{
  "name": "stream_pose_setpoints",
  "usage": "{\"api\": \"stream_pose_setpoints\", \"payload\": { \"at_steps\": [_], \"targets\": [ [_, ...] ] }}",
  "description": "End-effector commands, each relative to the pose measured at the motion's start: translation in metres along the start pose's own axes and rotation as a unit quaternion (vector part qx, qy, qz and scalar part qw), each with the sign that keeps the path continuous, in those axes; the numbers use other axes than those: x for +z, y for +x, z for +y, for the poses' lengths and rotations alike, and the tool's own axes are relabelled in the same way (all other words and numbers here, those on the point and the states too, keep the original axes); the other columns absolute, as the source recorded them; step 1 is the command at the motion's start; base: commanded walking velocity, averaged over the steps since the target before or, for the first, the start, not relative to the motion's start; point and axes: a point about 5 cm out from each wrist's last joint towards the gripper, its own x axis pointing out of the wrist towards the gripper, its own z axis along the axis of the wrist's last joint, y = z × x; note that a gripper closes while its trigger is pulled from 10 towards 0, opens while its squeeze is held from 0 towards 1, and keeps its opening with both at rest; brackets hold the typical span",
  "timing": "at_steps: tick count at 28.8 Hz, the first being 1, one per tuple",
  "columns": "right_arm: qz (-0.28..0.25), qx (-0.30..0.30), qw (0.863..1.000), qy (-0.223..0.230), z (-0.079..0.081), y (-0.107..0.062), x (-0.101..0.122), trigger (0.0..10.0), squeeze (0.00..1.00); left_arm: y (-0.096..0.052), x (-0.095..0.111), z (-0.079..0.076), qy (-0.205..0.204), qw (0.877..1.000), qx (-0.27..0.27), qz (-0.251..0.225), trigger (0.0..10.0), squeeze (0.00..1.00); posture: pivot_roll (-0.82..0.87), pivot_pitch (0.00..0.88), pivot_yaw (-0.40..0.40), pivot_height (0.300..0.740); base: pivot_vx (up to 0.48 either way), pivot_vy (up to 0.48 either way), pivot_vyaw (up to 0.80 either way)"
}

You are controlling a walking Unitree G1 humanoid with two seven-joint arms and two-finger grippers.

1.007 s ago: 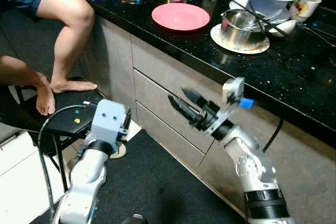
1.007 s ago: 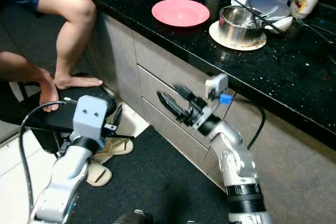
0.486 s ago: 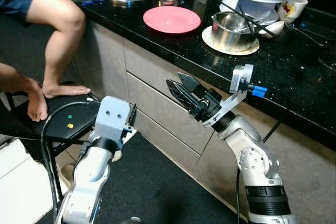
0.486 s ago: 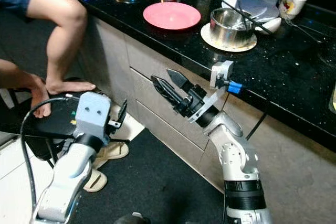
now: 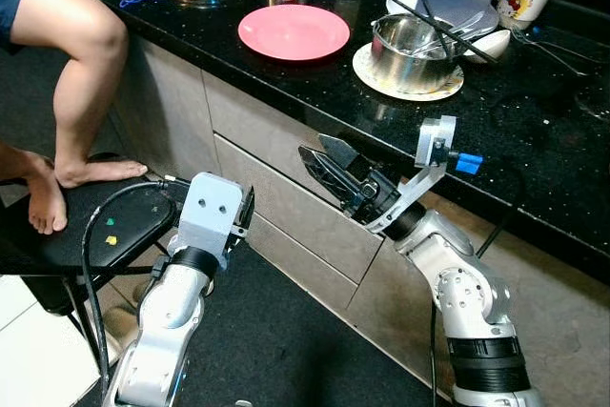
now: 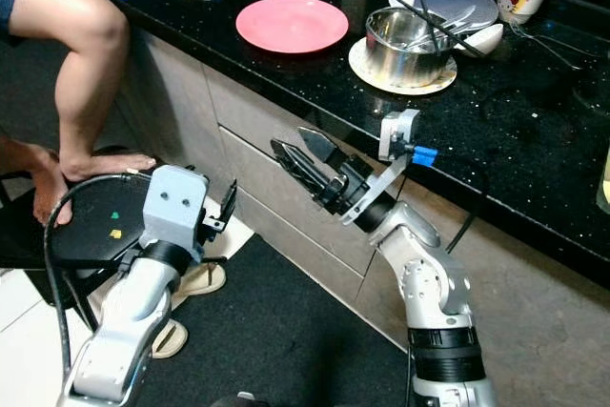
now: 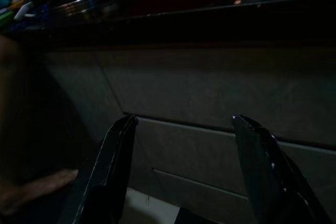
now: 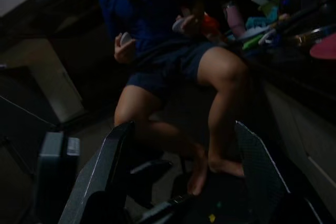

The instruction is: Kitchen organization

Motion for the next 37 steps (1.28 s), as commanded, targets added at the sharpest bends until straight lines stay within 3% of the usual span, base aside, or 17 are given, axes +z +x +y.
{"api": "stream_pose_setpoints", "payload": {
  "at_steps": [1,9,18,23,32,37],
  "targets": [
    [0.0,0.015,1.0,0.007,0.005,0.001,0.0,10.0,0.0,-0.001,-0.003,-0.003,0.006,1.0,-0.007,0.008,10.0,0.0,0.04,0.047,-0.068,0.74,0.304,0.0,0.0],
    [-0.007,0.036,0.999,0.019,0.01,0.001,0.002,10.0,0.0,-0.001,-0.002,-0.005,0.005,1.0,-0.011,0.007,10.0,0.0,0.04,0.049,-0.07,0.74,0.307,0.0,0.0],
    [-0.001,0.059,0.998,0.025,0.016,-0.001,0.001,10.0,0.0,-0.002,-0.002,-0.007,0.003,1.0,-0.014,0.006,10.0,0.0,0.03,0.053,-0.067,0.74,0.31,0.0,0.8],
    [-0.003,0.062,0.998,0.032,0.018,-0.001,0.001,10.0,0.0,-0.001,-0.002,-0.007,0.003,1.0,-0.016,0.006,10.0,0.0,0.04,0.056,-0.063,0.74,0.308,0.0,0.1],
    [0.021,0.001,1.0,0.018,0.007,0.001,-0.004,10.0,0.0,-0.001,-0.002,-0.007,0.003,1.0,-0.017,0.006,10.0,0.0,0.04,0.056,-0.061,0.74,0.309,0.0,0.0],
    [0.021,-0.001,1.0,0.022,0.006,0.002,-0.004,10.0,0.0,0.0,-0.001,-0.007,0.003,1.0,-0.018,0.006,10.0,0.0,0.04,0.057,-0.06,0.74,0.308,0.0,0.0]
  ]
}}
